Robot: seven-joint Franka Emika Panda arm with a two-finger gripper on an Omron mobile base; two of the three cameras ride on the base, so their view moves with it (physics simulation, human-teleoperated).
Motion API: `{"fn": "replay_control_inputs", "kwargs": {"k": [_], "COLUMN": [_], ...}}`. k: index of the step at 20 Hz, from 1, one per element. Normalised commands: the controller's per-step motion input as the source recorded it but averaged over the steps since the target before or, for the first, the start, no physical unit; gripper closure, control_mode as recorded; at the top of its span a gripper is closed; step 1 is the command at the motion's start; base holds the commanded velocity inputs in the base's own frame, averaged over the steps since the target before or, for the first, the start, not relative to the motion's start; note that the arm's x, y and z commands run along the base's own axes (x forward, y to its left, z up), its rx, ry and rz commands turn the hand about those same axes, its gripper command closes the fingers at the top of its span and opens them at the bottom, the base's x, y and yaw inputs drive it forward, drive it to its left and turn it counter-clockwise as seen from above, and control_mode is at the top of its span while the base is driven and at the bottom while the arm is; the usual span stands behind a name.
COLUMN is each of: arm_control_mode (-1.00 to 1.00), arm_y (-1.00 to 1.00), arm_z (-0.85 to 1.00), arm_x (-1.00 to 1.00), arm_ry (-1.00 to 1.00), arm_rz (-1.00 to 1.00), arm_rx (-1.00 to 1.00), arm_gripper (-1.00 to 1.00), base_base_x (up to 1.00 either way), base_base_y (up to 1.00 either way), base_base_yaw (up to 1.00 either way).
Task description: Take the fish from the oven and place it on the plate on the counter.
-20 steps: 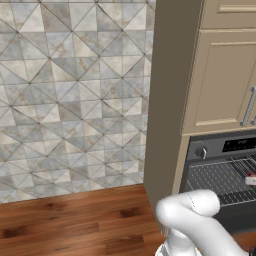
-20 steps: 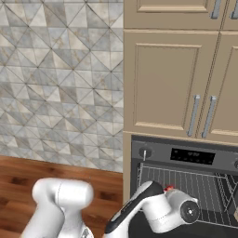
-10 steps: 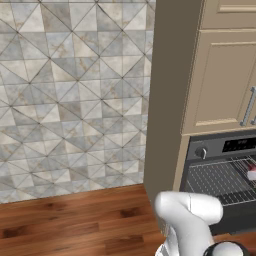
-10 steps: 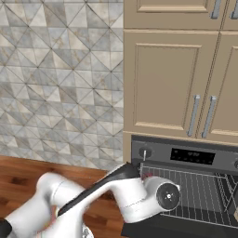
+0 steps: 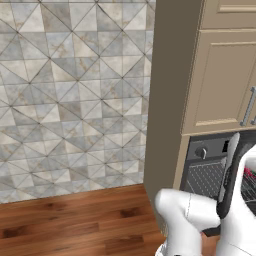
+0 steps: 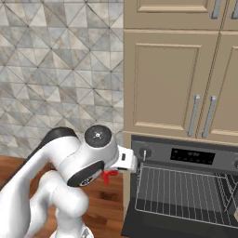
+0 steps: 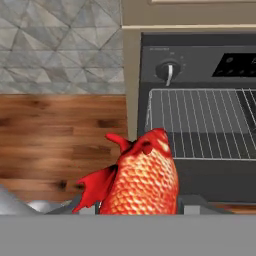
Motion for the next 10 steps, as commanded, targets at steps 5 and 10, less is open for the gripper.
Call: {"fn": "replay_control_inputs", "kwargs": {"k": [5,10], "arm_control_mode": [-1.0,-1.0], "arm_y": [1.0,0.96], "arm_z": [0.86,0.33], "arm_x": [0.02,0.34], "arm_ry": [0.34,0.27], "arm_rz": [0.0,0.0], "arm_rx": [-0.19,-0.22], "arm_gripper": [1.0,1.0], "base_base_x": [0.0,0.0], "base_base_y": [0.0,0.0], "base_base_yaw": [0.0,0.0]}}
